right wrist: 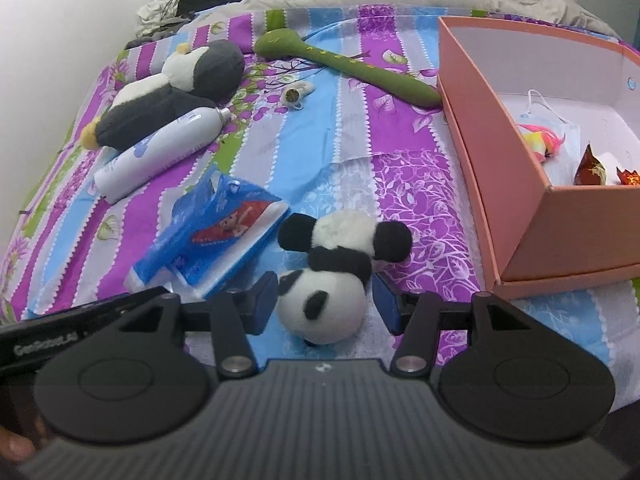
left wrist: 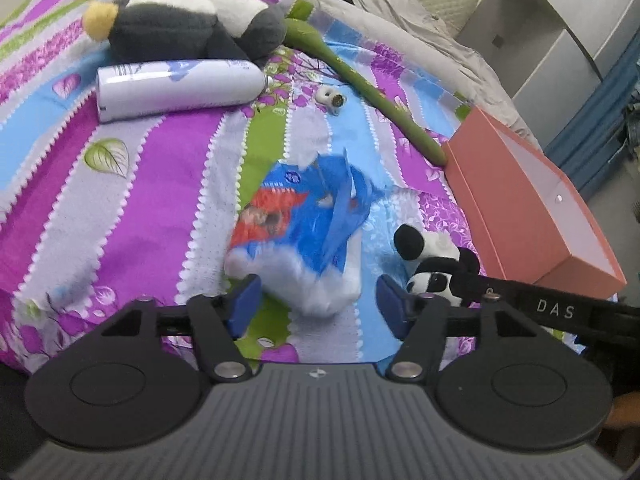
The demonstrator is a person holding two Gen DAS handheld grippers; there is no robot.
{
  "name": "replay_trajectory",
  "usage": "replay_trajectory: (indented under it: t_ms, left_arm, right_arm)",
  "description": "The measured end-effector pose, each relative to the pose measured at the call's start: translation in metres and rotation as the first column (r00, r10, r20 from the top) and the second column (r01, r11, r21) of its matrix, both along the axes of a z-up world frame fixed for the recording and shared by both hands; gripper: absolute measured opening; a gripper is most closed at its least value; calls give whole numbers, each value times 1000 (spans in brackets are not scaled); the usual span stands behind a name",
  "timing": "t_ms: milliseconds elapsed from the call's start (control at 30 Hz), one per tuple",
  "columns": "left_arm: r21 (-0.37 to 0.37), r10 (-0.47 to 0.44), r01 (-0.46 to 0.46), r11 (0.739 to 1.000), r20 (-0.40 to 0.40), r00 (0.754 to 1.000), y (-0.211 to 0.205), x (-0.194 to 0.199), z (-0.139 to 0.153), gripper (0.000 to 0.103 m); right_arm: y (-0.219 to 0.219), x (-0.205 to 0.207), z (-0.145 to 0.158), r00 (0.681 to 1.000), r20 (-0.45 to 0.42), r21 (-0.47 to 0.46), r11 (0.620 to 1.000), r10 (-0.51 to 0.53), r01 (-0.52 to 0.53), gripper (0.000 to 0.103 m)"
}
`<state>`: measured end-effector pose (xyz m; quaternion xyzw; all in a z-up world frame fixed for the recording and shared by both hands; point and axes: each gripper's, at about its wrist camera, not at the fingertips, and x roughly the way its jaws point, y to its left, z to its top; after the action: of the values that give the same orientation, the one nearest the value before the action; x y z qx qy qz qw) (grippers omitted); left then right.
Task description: Organize soft objects
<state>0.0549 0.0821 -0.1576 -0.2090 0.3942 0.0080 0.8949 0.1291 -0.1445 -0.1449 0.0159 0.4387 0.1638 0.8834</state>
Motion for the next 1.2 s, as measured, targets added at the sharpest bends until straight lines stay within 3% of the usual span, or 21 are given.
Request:
replay_trajectory:
  t_ms: [167,400,500,600,767,1200]
  left_arm:
    - [66,-8,6,998,32,999,4,-2,11,72]
    - [88,-49,44,995,54,997,9,14,17,72]
    - [87,-66,61,994,57,996,8,22,18,72]
    - [100,-87,80,992,67,994,3,29,20,72]
    - [147,-123,112,983,63,990,-9,38,19,72]
    - [219,-174,169,961,5,985,-15,52,0,72]
  right_arm:
    - [2,1,-2,1000,-2,4,1000,-9,9,56]
    - [17,11,-13,1000,-12,1,1000,-13,13,58]
    - [24,16,-19,1000,-9,0,1000,-19,19,70]
    - [26,21,-25,999,-17,17,999,-36,36,71]
    - [28,23,-32,999,9,-72,997,-32,32,67]
    - [4,13,-26,1000,2,-45,999,-19,19,64]
